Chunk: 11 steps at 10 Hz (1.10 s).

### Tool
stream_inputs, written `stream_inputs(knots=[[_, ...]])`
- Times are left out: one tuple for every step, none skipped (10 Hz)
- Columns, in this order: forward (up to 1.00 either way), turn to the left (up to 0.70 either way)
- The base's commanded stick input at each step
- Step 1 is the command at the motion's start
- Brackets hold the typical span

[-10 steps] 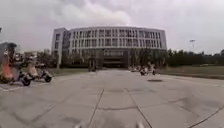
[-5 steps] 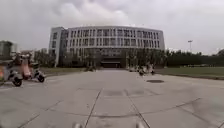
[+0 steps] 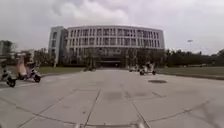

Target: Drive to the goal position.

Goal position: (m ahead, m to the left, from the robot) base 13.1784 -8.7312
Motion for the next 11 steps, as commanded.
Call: stream_inputs(knots=[[0.50,0.00],[0.50,0.00],[0.50,0.00],[0.50,0.00],[0.50,0.00],[0.50,0.00],[0.50,0.00],[0.50,0.00],[0.50,0.00],[0.50,0.00],[0.50,0.00]])
